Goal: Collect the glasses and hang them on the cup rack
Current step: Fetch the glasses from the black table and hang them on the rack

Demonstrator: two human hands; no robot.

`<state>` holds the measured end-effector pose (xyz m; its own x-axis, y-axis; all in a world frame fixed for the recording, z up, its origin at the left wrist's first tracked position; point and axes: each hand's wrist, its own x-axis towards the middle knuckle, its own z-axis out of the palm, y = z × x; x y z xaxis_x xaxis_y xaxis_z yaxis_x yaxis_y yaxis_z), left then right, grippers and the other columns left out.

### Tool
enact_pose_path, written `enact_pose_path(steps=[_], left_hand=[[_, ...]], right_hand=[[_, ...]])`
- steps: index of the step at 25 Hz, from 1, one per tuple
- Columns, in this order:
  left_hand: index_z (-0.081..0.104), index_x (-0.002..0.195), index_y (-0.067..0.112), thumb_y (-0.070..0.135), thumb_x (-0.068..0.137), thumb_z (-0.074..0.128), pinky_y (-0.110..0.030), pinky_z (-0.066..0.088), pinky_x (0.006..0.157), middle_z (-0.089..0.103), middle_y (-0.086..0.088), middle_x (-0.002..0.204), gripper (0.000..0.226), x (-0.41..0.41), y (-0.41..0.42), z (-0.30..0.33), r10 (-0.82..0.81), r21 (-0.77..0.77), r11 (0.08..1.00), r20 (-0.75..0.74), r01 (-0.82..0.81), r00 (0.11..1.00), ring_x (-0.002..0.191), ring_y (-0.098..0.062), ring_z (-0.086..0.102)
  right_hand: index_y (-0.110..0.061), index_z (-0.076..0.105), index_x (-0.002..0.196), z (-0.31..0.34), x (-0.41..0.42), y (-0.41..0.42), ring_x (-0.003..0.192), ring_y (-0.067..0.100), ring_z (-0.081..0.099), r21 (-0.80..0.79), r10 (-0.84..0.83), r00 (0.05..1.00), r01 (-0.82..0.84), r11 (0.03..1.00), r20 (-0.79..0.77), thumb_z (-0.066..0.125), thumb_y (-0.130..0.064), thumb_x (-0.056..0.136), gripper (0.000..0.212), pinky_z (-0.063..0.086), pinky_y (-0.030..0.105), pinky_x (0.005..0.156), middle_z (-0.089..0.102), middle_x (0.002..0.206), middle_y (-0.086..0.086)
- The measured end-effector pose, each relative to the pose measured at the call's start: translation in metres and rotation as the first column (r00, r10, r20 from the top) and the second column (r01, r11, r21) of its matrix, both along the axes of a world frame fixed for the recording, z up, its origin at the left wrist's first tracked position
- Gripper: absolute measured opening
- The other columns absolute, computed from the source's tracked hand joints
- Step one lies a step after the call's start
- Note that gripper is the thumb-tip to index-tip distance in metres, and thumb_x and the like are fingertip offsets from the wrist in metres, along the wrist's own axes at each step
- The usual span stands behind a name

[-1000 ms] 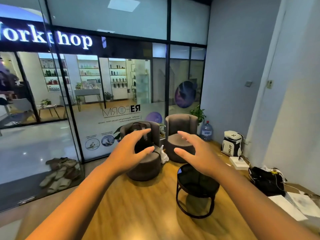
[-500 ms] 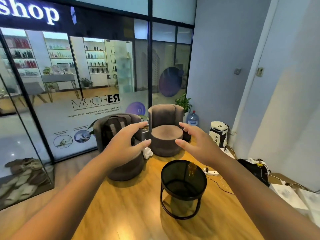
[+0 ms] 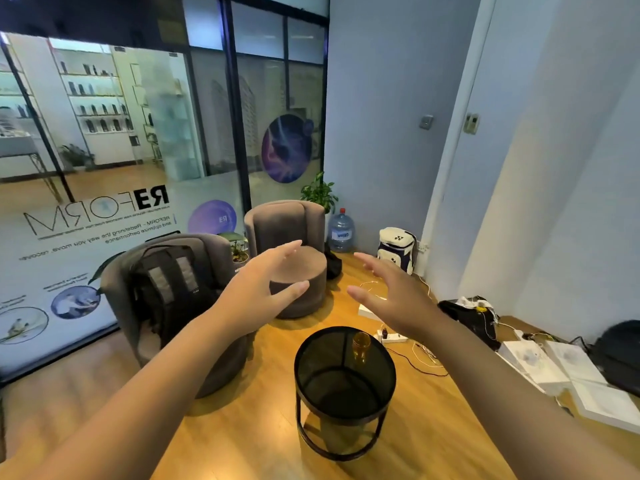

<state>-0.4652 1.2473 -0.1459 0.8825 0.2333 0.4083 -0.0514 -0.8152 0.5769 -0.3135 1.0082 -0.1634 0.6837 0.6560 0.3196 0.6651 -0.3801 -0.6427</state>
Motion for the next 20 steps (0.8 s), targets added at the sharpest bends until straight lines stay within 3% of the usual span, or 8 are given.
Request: enact_pose_path(steps=[4, 12, 20], left_hand=[[0.032, 0.155, 0.047, 0.054, 0.092, 0.068, -0.021, 0.041, 0.103, 0.049, 0.025, 0.147, 0.073, 0.071, 0.047, -0.015, -0.061, -0.040, 0.997, -0.040, 0.059, 0.997, 0.133, 0.001, 0.047], [0.041, 0.154, 0.036, 0.051, 0.093, 0.067, -0.049, 0.046, 0.112, 0.052, 0.010, 0.151, 0.068, 0.214, 0.085, -0.030, -0.177, 0.015, 0.984, -0.101, 0.180, 0.979, 0.138, -0.014, 0.047], [0.040, 0.155, 0.036, 0.047, 0.094, 0.069, -0.037, 0.043, 0.113, 0.050, 0.013, 0.152, 0.068, 0.370, 0.111, -0.061, -0.225, 0.020, 0.973, -0.144, 0.230, 0.964, 0.137, -0.007, 0.045]], right_hand=[[-0.057, 0.033, 0.152, -0.011, 0.057, 0.030, 0.141, 0.012, 0.045, -0.005, -0.103, 0.994, 0.103, 0.995, -0.025, 0.052, -0.083, 0.084, 0.076, 0.040, 0.031, 0.097, 0.044, 0.161, -0.013], [-0.062, 0.027, 0.151, -0.045, 0.170, 0.073, 0.143, 0.016, 0.046, -0.006, -0.214, 0.974, 0.215, 0.977, -0.079, 0.050, -0.090, 0.079, 0.081, 0.042, 0.032, 0.096, 0.044, 0.162, -0.013], [-0.066, 0.025, 0.150, -0.071, 0.317, 0.104, 0.146, 0.017, 0.044, -0.044, -0.259, 0.954, 0.256, 0.966, -0.150, 0.050, -0.091, 0.078, 0.080, 0.044, 0.037, 0.100, 0.042, 0.163, -0.015]])
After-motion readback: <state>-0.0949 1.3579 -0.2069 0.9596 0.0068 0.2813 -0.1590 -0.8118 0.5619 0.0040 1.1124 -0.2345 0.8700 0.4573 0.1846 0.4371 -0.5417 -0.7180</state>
